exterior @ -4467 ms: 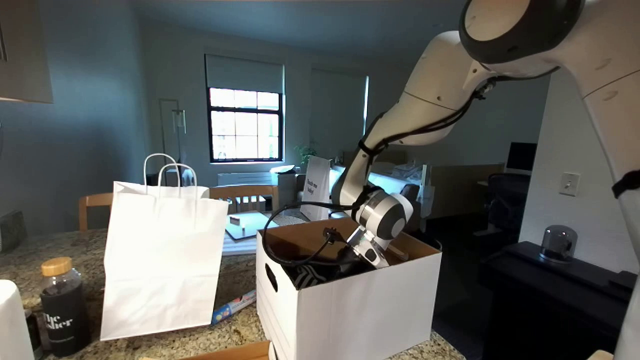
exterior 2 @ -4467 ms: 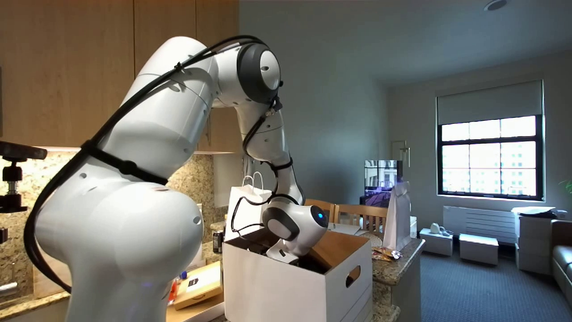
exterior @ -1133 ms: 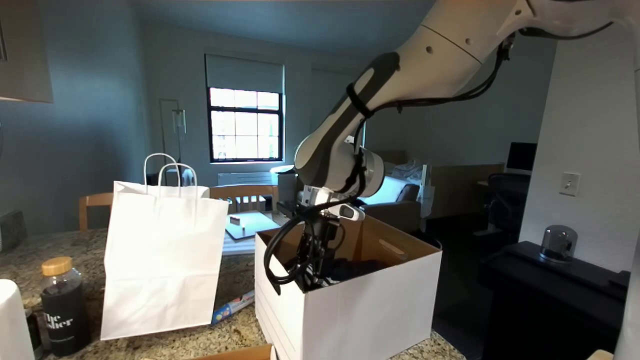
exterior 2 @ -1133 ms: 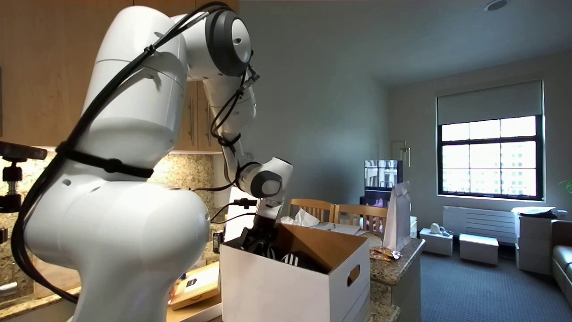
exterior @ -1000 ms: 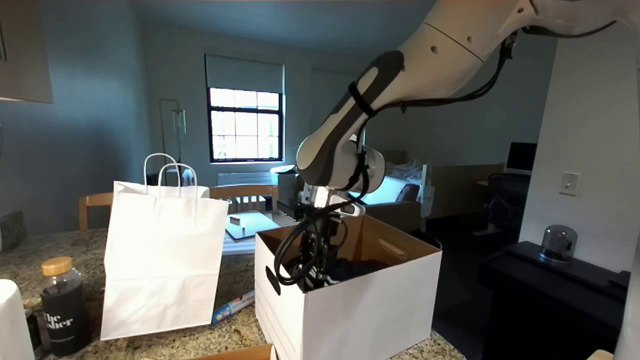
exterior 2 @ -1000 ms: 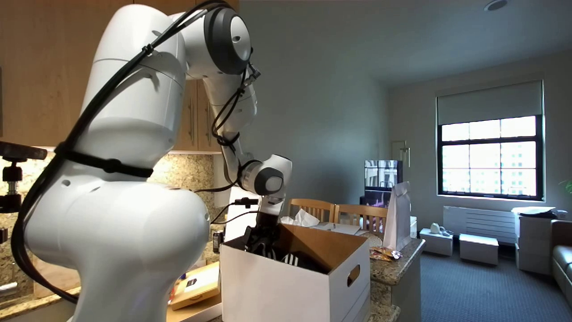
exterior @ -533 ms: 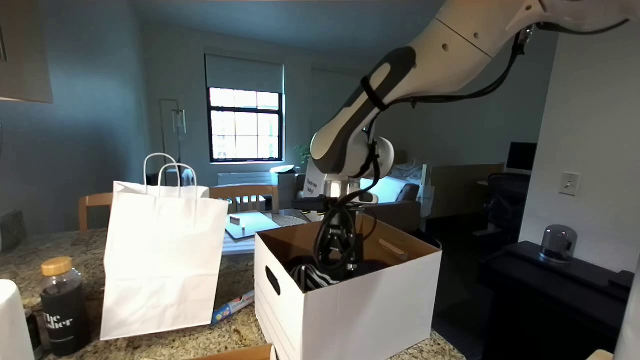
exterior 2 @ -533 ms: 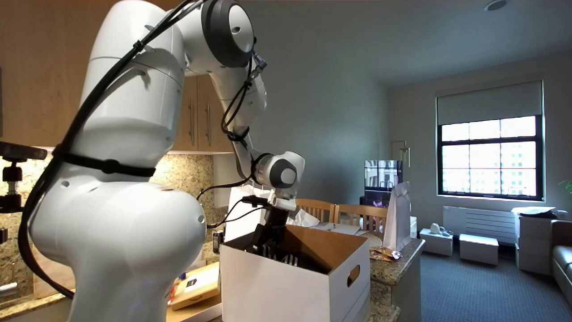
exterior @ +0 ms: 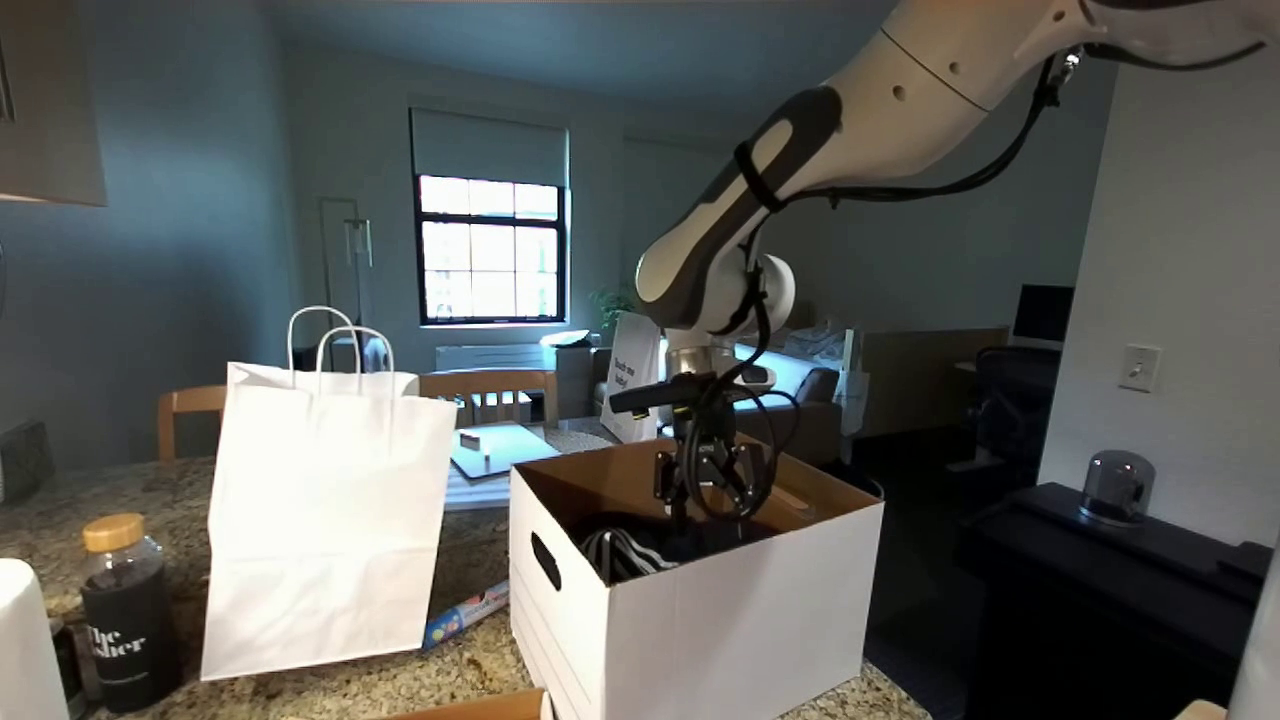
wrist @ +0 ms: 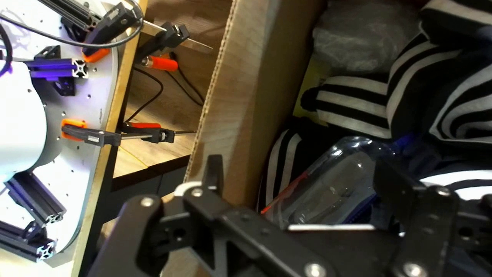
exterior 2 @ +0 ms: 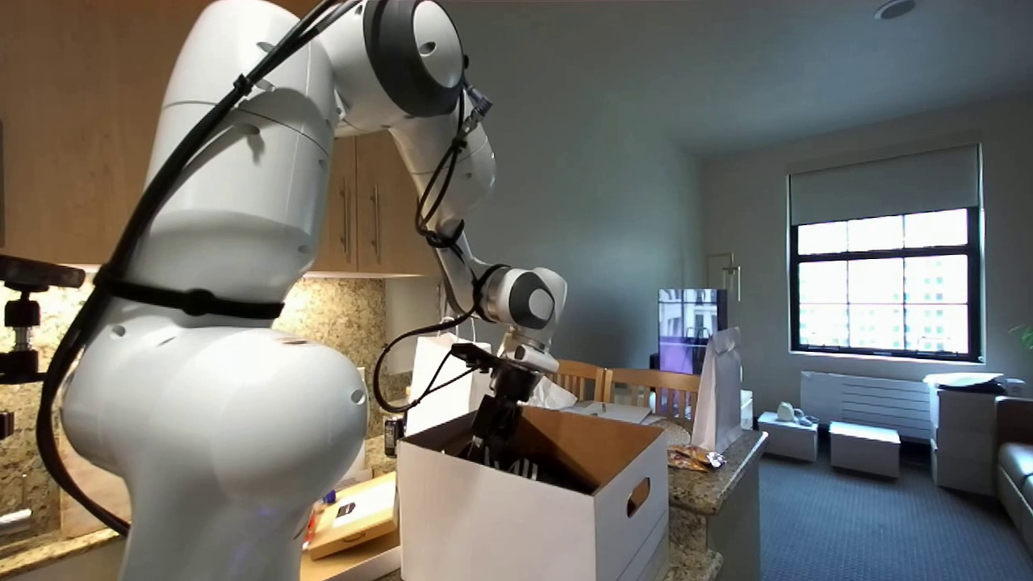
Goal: Remove three bottles from the box
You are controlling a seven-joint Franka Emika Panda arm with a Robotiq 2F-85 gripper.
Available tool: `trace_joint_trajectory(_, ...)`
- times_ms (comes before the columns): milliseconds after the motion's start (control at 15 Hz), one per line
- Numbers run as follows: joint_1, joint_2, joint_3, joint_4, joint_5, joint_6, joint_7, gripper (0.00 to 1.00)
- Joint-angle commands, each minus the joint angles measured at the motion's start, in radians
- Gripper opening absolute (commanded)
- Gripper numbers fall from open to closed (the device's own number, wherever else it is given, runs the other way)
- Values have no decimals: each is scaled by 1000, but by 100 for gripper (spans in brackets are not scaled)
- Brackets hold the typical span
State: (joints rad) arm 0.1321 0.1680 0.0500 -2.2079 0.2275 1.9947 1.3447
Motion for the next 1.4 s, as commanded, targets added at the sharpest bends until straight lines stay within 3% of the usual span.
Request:
trace_joint_trajectory(0, -35, -28, -7, -71, 49, 24, -104, 100)
trace_joint_trajectory(333, -66, -18, -30, -104, 72, 43, -218, 100)
trace_joint_trajectory(600, -85, -39, -60, -69, 5, -41, -285, 100)
trace_joint_trajectory(800, -87, -75, -84, -12, -131, -214, -286, 100)
trace_joint_trajectory(1067, -93, -103, -86, 106, -281, -493, -403, 100)
trace_joint_trajectory(1267, -86, -88, -72, 187, -357, -608, -526, 100)
trace_joint_trajectory(1333, -81, -81, -65, 200, -383, -596, -561, 100)
